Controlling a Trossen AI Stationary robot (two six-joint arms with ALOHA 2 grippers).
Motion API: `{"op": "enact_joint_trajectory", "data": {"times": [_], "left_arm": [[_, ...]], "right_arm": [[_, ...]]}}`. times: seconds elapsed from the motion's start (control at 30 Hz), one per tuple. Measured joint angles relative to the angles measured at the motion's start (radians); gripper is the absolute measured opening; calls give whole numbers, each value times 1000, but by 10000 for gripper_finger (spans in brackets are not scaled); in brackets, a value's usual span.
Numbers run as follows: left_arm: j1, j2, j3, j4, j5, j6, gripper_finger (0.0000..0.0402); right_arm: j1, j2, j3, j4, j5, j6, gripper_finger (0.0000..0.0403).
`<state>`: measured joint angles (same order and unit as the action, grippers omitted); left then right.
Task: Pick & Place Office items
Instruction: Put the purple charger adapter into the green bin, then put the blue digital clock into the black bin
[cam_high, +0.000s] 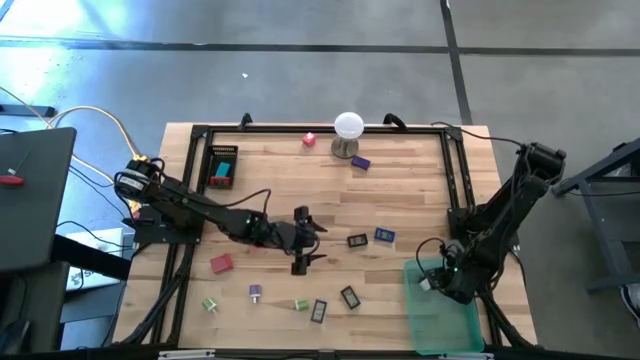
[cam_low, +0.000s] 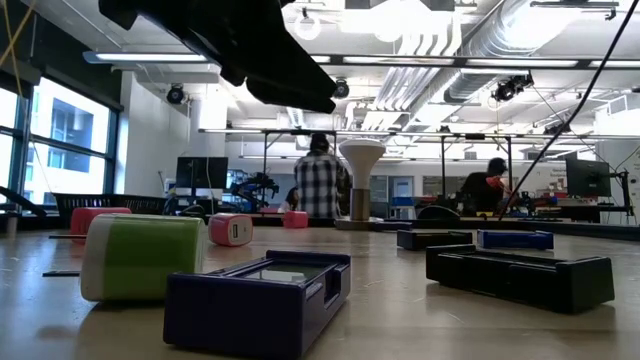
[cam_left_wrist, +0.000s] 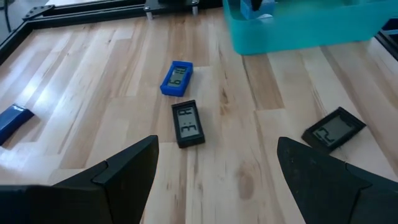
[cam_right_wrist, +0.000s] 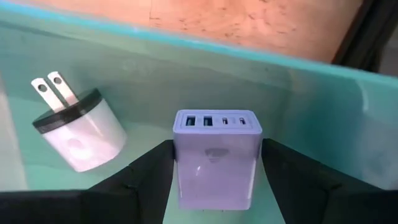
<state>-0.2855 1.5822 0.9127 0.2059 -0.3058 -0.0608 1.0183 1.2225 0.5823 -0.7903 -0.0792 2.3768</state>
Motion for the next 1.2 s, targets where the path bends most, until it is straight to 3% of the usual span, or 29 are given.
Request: {"op": "enact_joint_trajectory", "data": {"times": [0.17,0.3,0.43,0.57,0.73,0.97,1.2], "left_arm": [[-2,0,0,0,0,0,319],[-1,0,0,-10,0,-16,319],[-2,0,0,-45,0,-9,319],[-1,0,0,-73,0,10,319],[-1,0,0,-104,0,61,319],[-1,0,0,-186,0,43,319],[-1,0,0,-270,0,27,319]], "right_arm": [[0,-46,16,-58,1,-12,231],[0,-58,109,-212,43,-33,232],[0,-58,238,-387,183,-79,232],[-1,-55,328,-502,407,-158,232],[-56,-51,343,-530,645,-433,232],[-240,-9,343,-538,724,-859,232],[-392,14,342,-467,851,-1095,232]]}}
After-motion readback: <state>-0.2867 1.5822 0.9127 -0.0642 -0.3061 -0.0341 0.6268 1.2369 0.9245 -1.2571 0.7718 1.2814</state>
